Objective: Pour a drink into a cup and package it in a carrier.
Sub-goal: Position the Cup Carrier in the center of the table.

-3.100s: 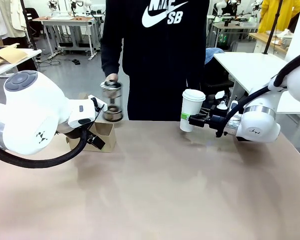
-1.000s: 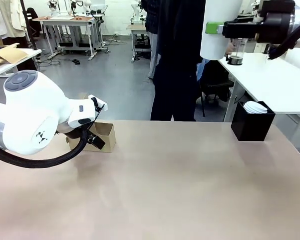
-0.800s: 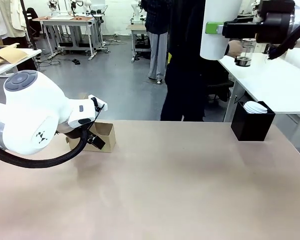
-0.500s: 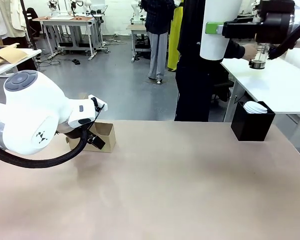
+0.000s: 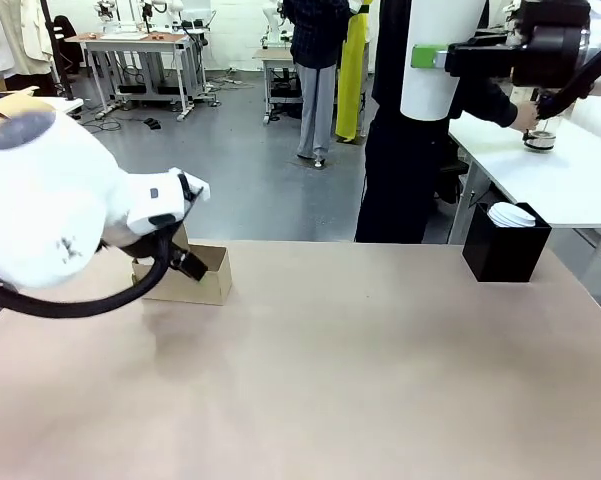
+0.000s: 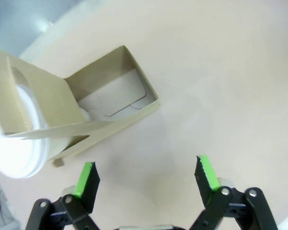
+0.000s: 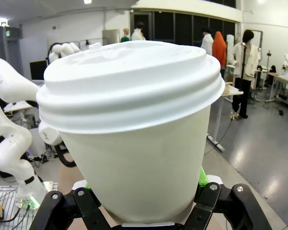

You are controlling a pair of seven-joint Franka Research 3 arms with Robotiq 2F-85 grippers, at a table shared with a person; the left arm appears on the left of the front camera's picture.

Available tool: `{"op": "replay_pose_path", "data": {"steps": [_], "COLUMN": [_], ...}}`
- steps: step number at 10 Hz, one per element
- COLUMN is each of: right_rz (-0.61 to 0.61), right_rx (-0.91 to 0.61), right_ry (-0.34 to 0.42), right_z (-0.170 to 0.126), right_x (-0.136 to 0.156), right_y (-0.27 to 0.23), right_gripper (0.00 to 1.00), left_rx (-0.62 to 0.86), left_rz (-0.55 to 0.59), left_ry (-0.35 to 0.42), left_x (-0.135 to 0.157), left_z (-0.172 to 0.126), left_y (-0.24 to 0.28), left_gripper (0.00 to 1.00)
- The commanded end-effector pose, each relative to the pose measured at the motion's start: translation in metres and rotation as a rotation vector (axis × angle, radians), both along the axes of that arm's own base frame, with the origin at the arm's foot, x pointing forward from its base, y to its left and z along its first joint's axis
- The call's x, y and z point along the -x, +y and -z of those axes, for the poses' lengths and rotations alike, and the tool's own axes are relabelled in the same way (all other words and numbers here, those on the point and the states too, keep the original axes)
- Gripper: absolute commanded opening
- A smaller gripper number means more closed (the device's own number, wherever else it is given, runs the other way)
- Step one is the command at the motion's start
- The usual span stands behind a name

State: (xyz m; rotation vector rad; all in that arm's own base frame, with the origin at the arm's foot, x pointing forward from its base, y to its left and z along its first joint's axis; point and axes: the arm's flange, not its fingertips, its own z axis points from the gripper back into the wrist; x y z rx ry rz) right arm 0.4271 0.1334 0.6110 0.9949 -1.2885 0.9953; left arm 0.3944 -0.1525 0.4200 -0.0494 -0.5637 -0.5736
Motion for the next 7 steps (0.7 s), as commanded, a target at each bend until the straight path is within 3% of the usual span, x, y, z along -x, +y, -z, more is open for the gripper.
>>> {"op": "replay_pose_path", "data": {"steps": [1,4,5,7], "right_rz": [0.003,0.003,0.003,0.003], "right_rx": [-0.005,-0.005,-0.005,-0.005], "right_ry": [-0.028,-0.028,-0.028,-0.028], "right_z": [-0.001,-0.001,-0.001,-0.001], "right_x": [-0.001,-0.001,-0.001,-0.001], "right_y": [0.003,0.003,0.003,0.003], "right_gripper": [0.8,0.8,0.8,0.8], "left_rx": [0.045,0.027,0.044,0.068], "left_rz": [-0.039,-0.166,-0.214,-0.324], "left_ry": [0.056,0.078,0.12,0.164], "left_x": [0.013,0.011,-0.007,-0.049], "left_z": [-0.06,-0.128,-0.147,-0.155], "left_y": [-0.005,-0.012,-0.011,-0.004], "left_gripper": [1.0,1.0,1.0,1.0]}}
